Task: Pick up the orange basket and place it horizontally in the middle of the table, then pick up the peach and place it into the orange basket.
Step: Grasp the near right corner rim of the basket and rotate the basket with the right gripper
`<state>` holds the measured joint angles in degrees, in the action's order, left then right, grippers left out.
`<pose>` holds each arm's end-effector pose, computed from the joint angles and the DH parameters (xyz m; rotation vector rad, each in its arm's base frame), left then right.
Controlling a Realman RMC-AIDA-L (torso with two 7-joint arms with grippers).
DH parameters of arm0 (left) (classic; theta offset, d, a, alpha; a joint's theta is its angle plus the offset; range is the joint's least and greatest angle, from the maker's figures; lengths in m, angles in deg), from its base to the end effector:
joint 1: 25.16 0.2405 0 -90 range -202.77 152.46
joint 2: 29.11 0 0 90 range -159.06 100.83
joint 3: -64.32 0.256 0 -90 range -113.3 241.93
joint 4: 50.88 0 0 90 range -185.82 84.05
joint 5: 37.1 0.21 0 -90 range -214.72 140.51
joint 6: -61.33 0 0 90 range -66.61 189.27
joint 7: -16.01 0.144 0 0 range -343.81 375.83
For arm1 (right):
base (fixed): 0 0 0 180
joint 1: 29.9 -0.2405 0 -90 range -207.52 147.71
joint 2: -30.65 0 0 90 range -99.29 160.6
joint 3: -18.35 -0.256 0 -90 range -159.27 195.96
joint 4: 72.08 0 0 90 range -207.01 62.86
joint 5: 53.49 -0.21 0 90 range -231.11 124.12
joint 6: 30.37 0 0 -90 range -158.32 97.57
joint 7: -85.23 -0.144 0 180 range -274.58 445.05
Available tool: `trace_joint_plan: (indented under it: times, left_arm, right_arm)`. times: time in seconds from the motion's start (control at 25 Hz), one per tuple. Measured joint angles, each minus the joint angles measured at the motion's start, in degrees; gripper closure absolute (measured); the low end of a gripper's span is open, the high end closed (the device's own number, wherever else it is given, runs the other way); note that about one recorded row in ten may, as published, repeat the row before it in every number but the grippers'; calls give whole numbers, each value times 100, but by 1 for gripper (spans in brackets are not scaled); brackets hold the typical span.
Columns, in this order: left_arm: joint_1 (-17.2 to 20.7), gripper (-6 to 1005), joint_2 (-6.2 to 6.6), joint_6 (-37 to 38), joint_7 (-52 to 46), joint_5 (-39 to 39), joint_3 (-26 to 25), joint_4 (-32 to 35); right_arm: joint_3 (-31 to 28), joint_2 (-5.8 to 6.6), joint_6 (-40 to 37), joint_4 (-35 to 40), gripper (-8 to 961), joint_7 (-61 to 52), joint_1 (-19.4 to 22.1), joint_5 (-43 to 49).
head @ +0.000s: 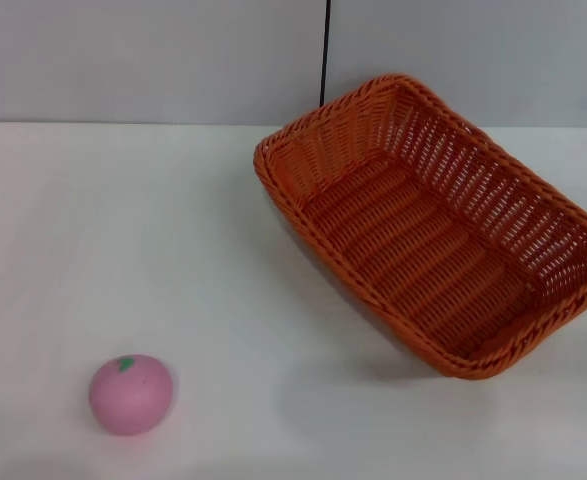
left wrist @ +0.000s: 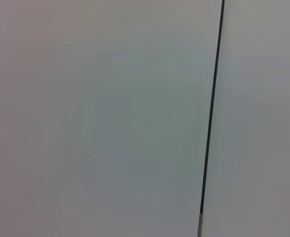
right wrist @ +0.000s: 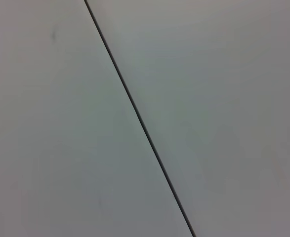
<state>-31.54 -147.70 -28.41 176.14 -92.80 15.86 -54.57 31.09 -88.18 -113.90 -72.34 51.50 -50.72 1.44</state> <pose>-0.3982 0.1951 0.0430 -1.2472 -0.5922 -0.7791 0.3723 0.2829 0.0545 -1.1664 0.7117 1.0417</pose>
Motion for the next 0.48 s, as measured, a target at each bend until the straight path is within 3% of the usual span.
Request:
trace_joint_plan:
  times: [0.48]
  left_arm:
    - [6, 202, -15, -215, 80, 20, 39, -10]
  right_arm:
    - [0, -6, 45, 182, 315, -74, 5, 136]
